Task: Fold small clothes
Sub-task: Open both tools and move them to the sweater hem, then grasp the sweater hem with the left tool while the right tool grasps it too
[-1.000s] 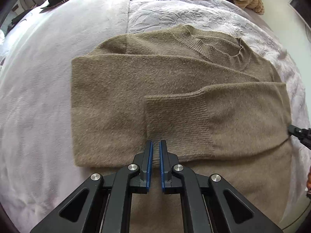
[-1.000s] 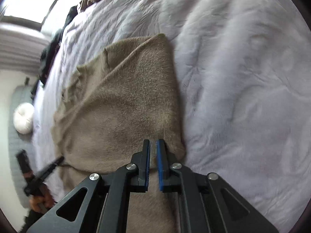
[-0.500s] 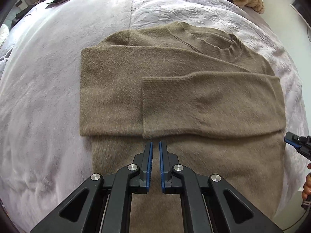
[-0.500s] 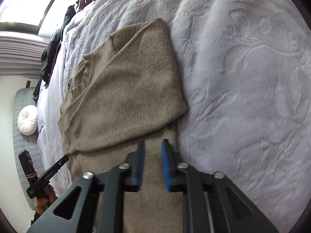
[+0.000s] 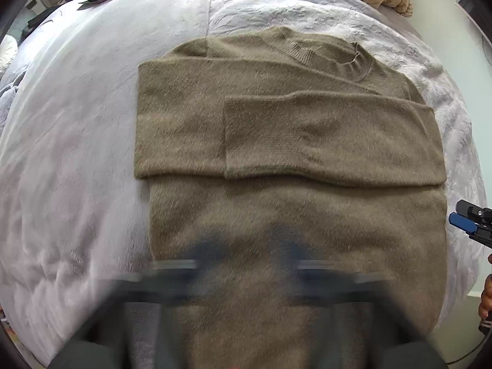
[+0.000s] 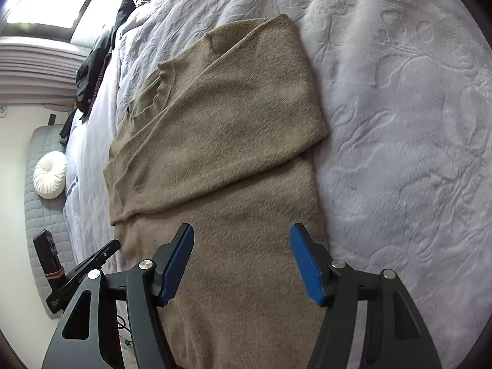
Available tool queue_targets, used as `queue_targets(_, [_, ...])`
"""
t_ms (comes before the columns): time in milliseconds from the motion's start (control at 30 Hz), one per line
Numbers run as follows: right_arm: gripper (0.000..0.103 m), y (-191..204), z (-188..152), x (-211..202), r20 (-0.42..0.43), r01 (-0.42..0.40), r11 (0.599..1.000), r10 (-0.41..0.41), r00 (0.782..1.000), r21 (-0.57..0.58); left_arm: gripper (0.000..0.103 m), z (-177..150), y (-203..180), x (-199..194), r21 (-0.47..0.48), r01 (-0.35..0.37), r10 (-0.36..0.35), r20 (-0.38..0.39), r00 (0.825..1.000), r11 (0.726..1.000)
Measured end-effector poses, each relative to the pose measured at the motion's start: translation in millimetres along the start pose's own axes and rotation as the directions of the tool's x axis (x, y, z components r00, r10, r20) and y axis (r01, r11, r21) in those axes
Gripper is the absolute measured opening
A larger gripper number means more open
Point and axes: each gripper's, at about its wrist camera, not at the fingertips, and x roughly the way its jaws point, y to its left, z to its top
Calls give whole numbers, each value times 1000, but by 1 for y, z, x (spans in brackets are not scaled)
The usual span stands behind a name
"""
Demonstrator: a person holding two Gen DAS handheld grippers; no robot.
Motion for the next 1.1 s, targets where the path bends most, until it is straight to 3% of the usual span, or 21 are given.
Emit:
queue_targets(67, [79,4,-4,0,-2,2,1000,-2,1000,-7,102,-4,0,-5,4,-29,29,27,999,1000])
queue_targets(500, [79,16,-29,-3,-20,1,1000,-1,1000,-12,102,-26,11,-21,16,-52,52,13,999,999])
queue_targets(900, [79,5,-55,-9,-59,16,1000,-16,998,0,102,-70,26,-20,76,41,-36,-67,997,996])
queue_targets(1100, [79,-22,-88,-11,-145,35,999,-33,989,14,102,-114,42,-10,96,130,-111,-182,977,987])
